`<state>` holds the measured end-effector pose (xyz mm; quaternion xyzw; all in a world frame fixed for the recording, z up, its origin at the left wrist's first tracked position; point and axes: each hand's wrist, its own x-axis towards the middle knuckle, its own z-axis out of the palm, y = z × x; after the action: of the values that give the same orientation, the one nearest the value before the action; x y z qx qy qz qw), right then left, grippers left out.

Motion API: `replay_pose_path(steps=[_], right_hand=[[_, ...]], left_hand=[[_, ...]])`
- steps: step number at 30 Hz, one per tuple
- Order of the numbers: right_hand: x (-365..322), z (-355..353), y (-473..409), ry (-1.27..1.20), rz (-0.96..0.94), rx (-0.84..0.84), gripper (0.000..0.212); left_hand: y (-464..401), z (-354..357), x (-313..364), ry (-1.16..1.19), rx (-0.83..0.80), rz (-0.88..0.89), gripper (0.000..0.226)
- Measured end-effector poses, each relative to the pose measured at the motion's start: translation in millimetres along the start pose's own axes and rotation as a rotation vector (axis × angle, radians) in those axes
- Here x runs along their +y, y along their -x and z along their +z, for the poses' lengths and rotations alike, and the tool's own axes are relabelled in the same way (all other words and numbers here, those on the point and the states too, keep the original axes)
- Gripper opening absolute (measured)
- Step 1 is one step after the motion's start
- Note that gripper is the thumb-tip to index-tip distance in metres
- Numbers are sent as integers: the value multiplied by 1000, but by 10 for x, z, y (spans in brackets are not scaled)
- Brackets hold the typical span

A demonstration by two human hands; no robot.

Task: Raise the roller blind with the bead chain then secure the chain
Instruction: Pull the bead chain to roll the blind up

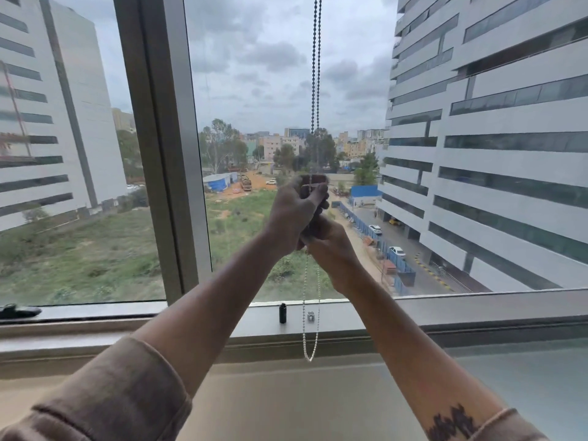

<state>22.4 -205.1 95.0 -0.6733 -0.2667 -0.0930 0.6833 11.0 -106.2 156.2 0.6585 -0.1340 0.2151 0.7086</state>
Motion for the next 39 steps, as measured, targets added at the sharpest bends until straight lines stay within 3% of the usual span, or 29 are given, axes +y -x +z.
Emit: replay_pose_path(steps=[12,27,32,35,39], right_hand=[[1034,111,384,238,169,31,11],[1713,426,948,333,328,129,24],[1922,490,1019,362,372,174,3],[2021,478,1032,402,382,209,12],[2198,436,1016,442,389,252,8]], left_hand=[[377,-336,-1107,-99,2,-117,17],[888,-736,-1997,-147,-50,-213,26],[969,-867,-2223,-107,-55,-243,18],[1008,-935,-2335,-105,-67,-225,17],[982,-1089,-2601,-191,-34,-248,11]])
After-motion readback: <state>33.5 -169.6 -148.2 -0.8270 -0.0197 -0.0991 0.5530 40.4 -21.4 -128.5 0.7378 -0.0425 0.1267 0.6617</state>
